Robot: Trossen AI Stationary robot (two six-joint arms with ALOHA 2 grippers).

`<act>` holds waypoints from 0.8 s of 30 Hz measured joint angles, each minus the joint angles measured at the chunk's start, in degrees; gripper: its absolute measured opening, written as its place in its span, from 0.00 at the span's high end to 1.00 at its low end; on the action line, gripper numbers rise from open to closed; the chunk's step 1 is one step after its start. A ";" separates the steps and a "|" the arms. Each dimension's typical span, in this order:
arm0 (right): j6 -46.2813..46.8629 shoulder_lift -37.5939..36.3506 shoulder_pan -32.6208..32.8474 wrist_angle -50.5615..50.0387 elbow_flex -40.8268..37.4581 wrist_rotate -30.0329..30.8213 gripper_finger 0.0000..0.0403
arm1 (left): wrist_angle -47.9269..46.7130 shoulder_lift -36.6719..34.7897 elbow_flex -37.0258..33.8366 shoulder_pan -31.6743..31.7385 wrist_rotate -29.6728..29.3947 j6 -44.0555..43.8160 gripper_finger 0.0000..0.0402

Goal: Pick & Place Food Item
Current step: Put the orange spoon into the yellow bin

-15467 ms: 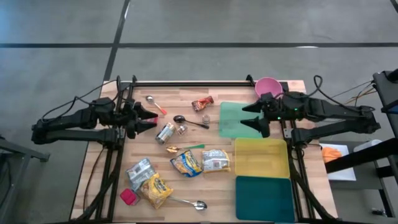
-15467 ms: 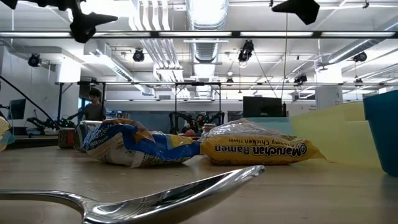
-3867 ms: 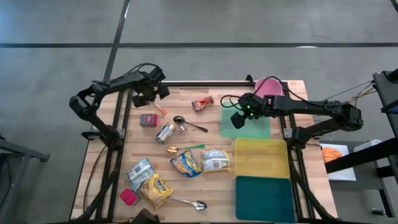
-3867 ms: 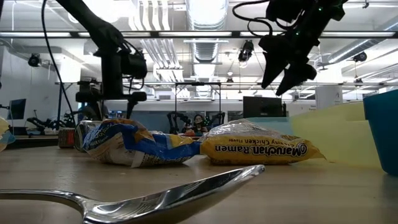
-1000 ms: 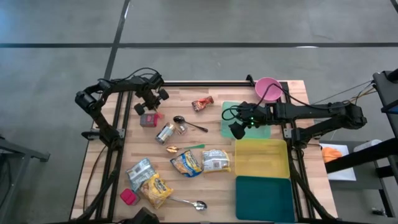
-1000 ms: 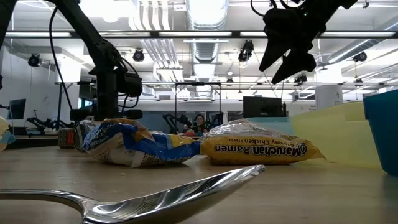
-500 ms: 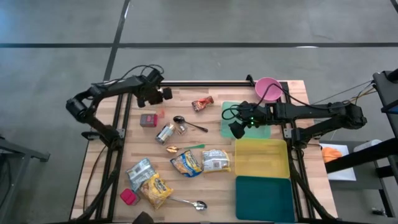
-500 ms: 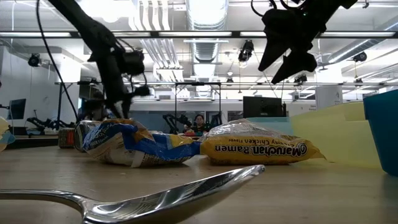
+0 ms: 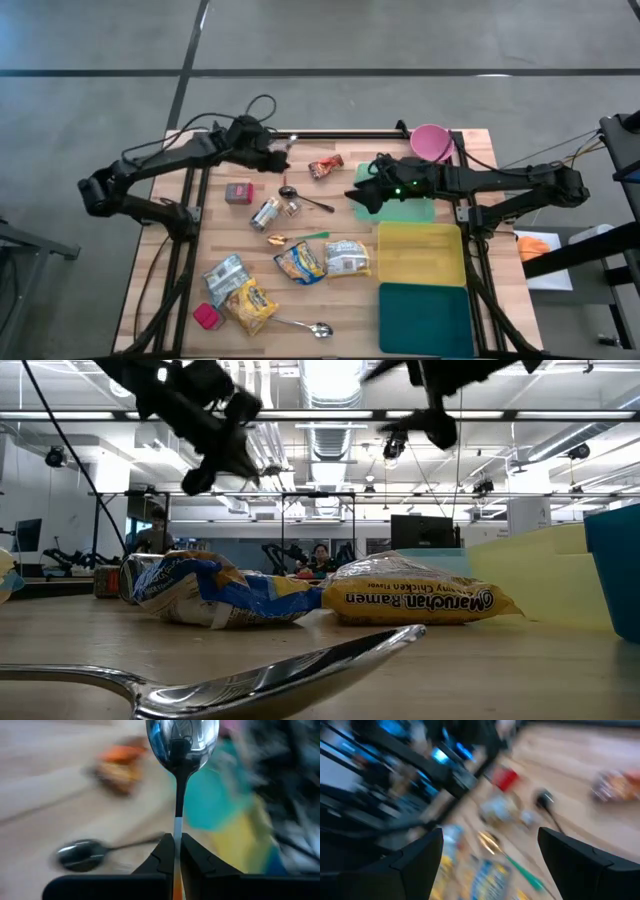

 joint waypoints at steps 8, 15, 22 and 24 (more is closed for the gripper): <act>3.17 1.34 -0.54 8.55 -0.03 1.92 0.21 | 16.50 -0.67 0.00 -10.19 5.56 -2.70 0.97; 2.23 5.59 0.84 20.12 0.07 4.92 0.21 | 24.08 -0.64 0.00 -11.58 5.23 -6.04 0.97; 1.42 10.86 0.68 23.12 2.59 4.84 0.21 | 24.25 -0.62 0.00 -11.64 5.09 -7.28 0.97; 0.41 12.58 0.53 22.29 4.69 4.74 0.22 | 24.42 -0.62 0.00 -11.75 5.10 -7.55 0.97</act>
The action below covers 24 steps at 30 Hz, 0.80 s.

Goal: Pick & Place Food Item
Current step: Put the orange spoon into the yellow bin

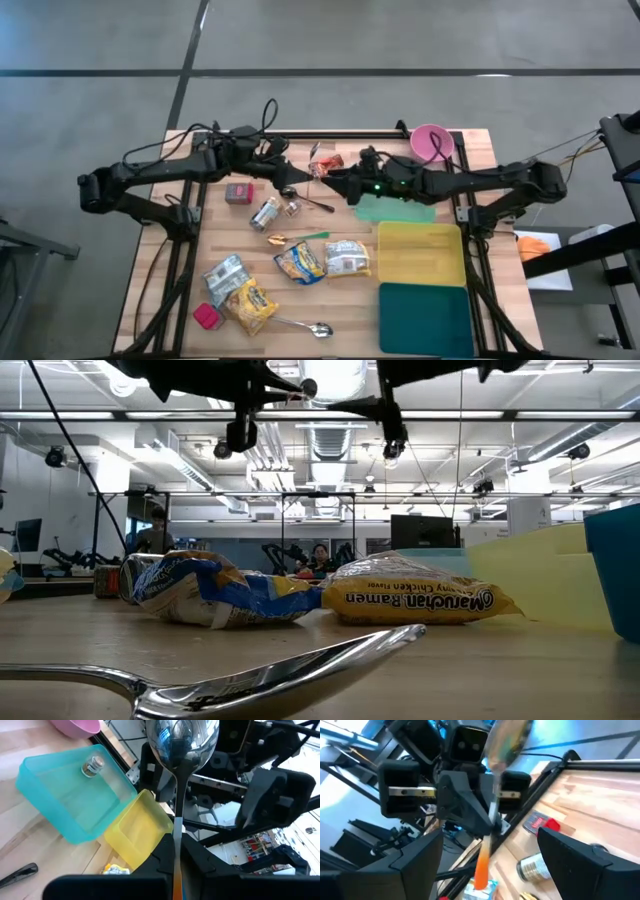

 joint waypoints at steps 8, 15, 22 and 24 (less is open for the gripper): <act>-5.23 4.59 -1.13 -4.72 8.23 -1.97 0.41 | 0.38 0.00 0.02 -0.93 1.49 -0.19 0.97; -6.57 4.81 -1.72 -8.51 9.41 -2.20 0.51 | 1.60 0.00 0.01 -1.96 1.49 0.02 0.97; -6.51 4.72 -1.74 -7.42 9.37 -2.21 0.53 | 3.59 0.00 0.01 -2.41 1.93 0.01 0.97; -6.51 4.72 -1.74 -7.29 9.37 -2.25 0.53 | 3.73 0.00 0.00 -2.51 1.95 0.01 0.97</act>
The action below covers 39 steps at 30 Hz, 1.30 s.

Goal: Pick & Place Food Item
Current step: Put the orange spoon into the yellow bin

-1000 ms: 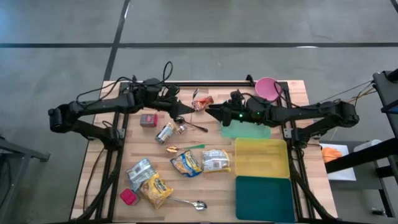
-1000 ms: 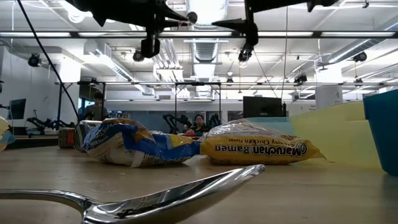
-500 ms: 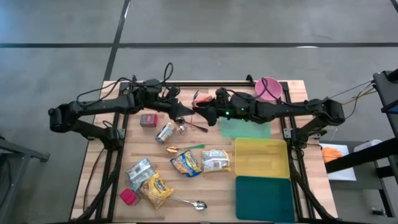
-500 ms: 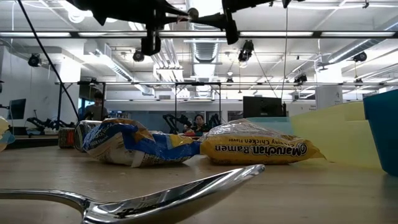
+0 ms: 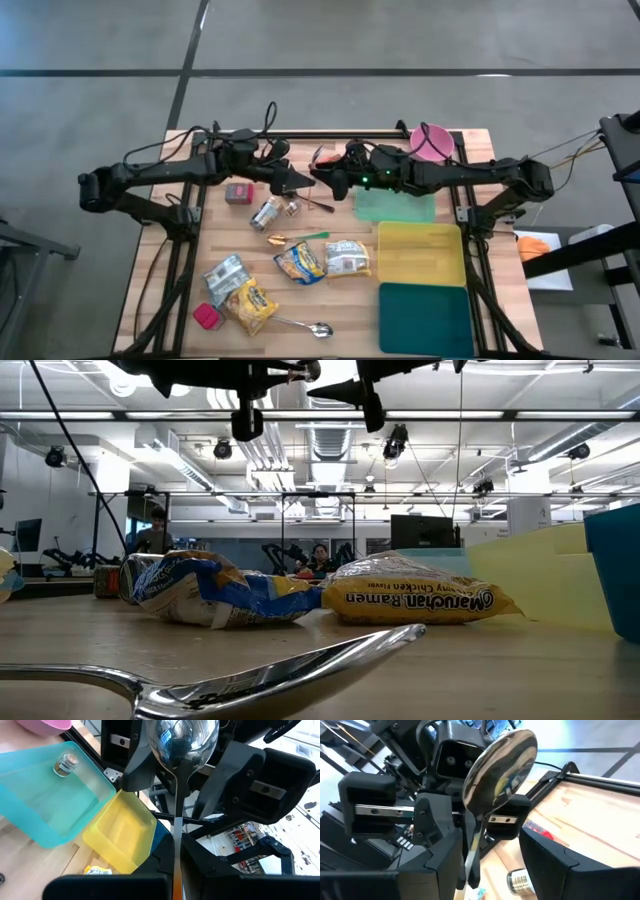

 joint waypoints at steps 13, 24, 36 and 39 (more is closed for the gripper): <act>0.24 0.00 0.02 0.04 0.00 -0.78 0.53 | 0.26 0.00 0.02 -0.13 -0.02 -0.02 0.97; 0.22 0.36 0.06 0.52 0.00 -1.64 0.74 | 0.27 0.04 0.00 -0.13 -0.02 -0.18 0.97; 0.13 2.14 0.00 5.31 -0.04 -5.75 0.96 | 0.42 0.04 0.00 -0.38 -0.02 -0.17 0.97; -0.02 1.88 0.00 5.15 -0.04 -6.59 0.97 | 0.42 0.04 0.00 -0.48 0.04 -0.20 0.97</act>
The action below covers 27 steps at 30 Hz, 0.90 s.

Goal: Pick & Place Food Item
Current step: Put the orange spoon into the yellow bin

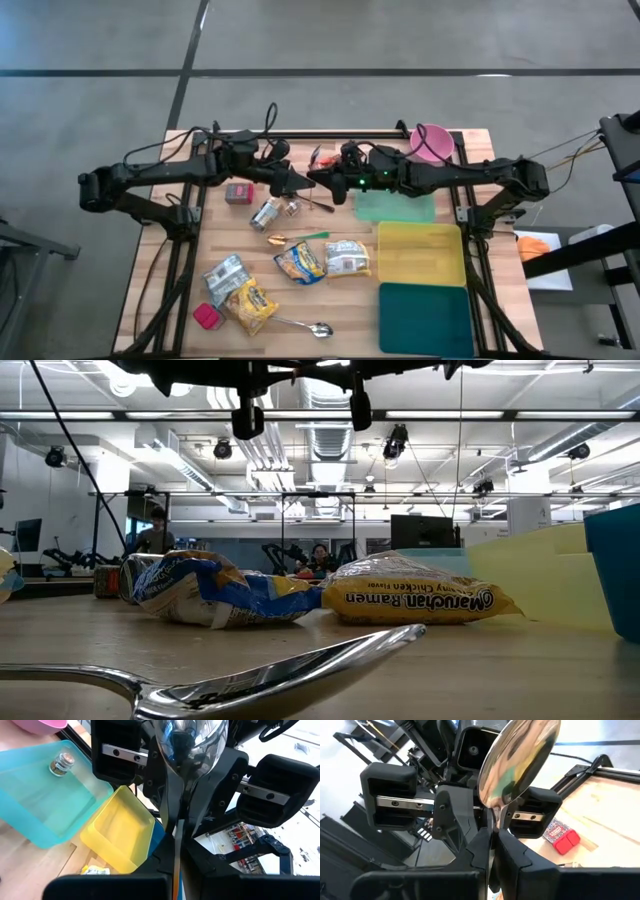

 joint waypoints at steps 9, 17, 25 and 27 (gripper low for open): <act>-0.45 -0.28 0.09 -1.47 0.00 -0.70 0.97 | -0.42 0.00 0.00 0.02 -0.02 -2.18 0.77; -2.22 -3.20 0.07 -6.96 0.00 -0.86 0.97 | -0.89 -0.02 0.02 0.02 -0.05 -3.48 0.55; -4.78 -10.37 0.09 -20.07 0.00 -0.78 0.97 | -1.76 -0.07 0.01 0.06 1.38 -4.51 0.43; -5.01 -12.81 0.11 -25.47 0.00 -0.68 0.97 | -3.42 -0.07 0.01 0.07 1.46 -4.52 0.41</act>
